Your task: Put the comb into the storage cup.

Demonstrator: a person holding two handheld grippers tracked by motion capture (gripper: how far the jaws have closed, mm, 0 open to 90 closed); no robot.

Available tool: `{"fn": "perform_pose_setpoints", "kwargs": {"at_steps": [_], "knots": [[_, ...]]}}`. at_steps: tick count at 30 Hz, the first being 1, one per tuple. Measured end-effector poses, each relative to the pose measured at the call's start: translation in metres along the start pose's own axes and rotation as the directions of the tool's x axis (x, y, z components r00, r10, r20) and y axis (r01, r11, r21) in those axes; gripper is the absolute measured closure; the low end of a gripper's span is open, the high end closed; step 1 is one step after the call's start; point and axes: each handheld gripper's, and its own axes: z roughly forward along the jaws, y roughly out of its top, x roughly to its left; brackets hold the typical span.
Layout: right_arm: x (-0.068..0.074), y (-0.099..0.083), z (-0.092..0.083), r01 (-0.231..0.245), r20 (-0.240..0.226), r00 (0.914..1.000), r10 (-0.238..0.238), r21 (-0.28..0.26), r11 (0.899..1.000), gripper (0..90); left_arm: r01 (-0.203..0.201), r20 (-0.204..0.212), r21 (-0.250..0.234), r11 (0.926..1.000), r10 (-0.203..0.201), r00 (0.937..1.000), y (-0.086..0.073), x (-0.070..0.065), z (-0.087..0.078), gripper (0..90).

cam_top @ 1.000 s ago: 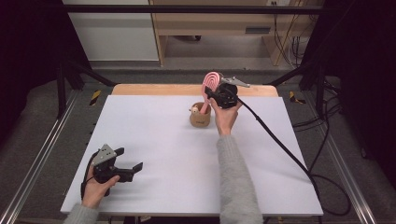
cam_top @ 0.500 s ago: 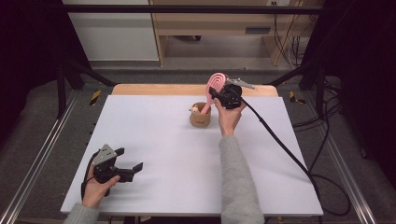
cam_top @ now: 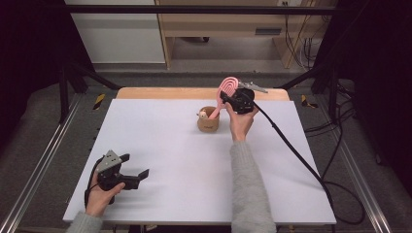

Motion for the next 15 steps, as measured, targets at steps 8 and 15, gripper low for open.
{"fn": "perform_pose_setpoints", "kwargs": {"at_steps": [8,15], "knots": [[-0.0064,-0.0018,-0.0025,-0.001,0.012,0.9999,0.001,0.003,1.0,57.0,-0.003,0.0,0.004,1.0,0.003,1.0,-0.0002,-0.0002,0.0006,0.0],[-0.0076,-0.0016,-0.0043,0.022,0.02,0.9995,-0.023,0.019,1.0,50.3,-0.004,-0.003,0.005,1.0,0.004,1.0,-0.0003,-0.0002,0.0007,0.0]]}}
